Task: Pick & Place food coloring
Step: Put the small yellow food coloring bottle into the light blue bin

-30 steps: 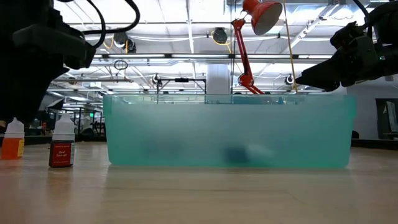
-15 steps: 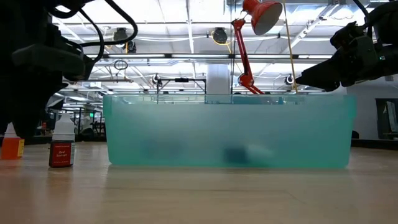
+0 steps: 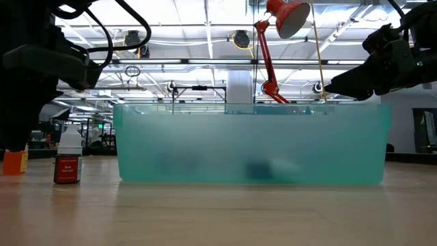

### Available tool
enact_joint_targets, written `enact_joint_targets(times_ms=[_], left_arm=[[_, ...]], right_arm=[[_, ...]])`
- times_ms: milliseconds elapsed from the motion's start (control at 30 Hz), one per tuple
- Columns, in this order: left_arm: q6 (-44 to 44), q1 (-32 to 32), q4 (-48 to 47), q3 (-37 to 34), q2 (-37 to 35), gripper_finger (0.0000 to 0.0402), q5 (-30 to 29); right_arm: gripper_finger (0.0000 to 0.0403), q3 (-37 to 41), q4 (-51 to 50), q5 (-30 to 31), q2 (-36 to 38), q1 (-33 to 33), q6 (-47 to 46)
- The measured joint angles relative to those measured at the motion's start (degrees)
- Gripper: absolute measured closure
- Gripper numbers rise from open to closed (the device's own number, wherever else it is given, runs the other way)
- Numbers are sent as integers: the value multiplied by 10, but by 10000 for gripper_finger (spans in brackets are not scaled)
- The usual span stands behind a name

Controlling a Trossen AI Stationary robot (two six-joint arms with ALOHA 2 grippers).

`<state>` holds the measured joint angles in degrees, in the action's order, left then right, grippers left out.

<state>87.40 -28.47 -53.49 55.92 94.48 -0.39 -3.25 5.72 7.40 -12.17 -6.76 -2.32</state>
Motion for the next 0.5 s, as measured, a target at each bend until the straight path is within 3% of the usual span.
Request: enact_joint_targets(times_ms=[67,500], left_arm=[[-7,0,0,0,0,353,-6],[-57,8,-4,30,0,352,-27]], right_arm=[[181,0,0,0,0,0,0],[181,0,0,0,0,0,0]])
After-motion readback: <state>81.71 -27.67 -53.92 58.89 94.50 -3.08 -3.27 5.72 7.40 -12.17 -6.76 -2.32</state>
